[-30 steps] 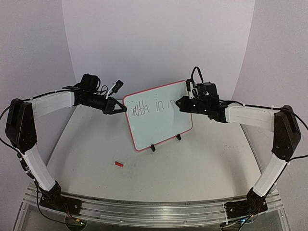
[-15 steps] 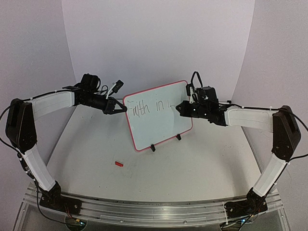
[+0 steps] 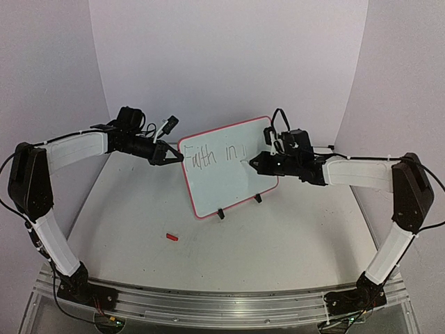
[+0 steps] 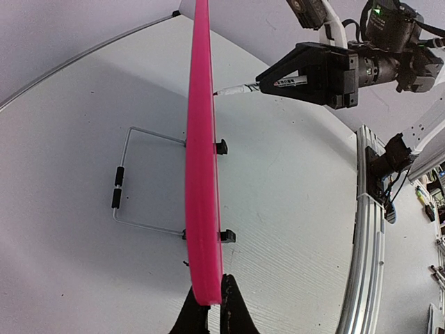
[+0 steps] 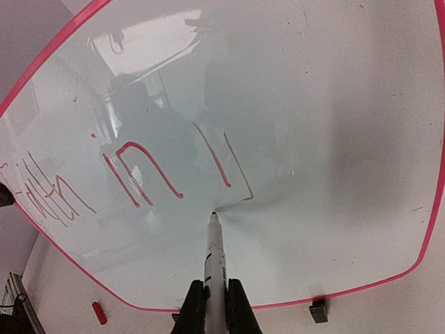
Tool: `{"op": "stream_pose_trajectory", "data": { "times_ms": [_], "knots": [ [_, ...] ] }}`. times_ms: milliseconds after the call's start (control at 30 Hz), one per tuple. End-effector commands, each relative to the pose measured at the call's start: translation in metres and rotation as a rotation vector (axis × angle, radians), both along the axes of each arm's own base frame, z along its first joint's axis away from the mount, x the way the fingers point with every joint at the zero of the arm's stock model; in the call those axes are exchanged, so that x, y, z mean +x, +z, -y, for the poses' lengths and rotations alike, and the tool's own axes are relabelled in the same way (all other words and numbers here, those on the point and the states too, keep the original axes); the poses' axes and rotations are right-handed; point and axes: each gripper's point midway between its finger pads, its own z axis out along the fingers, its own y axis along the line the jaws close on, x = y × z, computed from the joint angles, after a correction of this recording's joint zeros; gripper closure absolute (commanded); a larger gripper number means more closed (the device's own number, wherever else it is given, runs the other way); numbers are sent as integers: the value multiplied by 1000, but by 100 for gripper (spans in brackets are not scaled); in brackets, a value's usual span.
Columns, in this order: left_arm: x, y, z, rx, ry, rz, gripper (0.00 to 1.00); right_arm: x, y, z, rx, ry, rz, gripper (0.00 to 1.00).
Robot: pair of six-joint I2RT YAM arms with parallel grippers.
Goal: Write a sentence on the whiteboard
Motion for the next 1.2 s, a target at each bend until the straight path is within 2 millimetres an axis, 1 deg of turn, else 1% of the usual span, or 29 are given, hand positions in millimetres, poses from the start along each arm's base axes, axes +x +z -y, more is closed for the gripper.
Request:
{"op": "stream_pose_trajectory", "data": {
  "times_ms": [0,100,167,233,367,400,467,533,633,767,900,1167],
  "knots": [
    [-16,-1,7,22,-45,-21,100,-1,9,-18,33,58,16,100],
    [-16,-2,7,23,-44,-22,100,-3,11,-22,34,76,16,100],
    [-16,-2,7,22,-44,-22,100,-6,15,-21,38,80,21,100],
    [-15,-3,6,24,-42,-23,100,-8,25,-17,43,67,40,100],
    [-15,-4,7,24,-42,-27,100,-10,54,-2,44,13,111,100],
    [-15,-5,7,24,-43,-27,100,-9,59,1,38,-1,123,100],
    [-15,-5,7,24,-44,-30,100,-6,62,6,18,-21,131,100],
    [-15,-6,8,24,-46,-32,100,-3,62,7,5,-31,134,100],
    [-15,-8,8,25,-45,-36,100,4,56,6,-15,-42,123,100],
    [-14,-8,8,28,-43,-36,100,6,50,-2,-11,-11,109,100],
    [-14,-8,8,28,-44,-36,100,7,42,0,-26,-27,96,100],
    [-14,-10,8,30,-43,-37,100,14,34,1,-41,-56,85,100]
  ]
}}
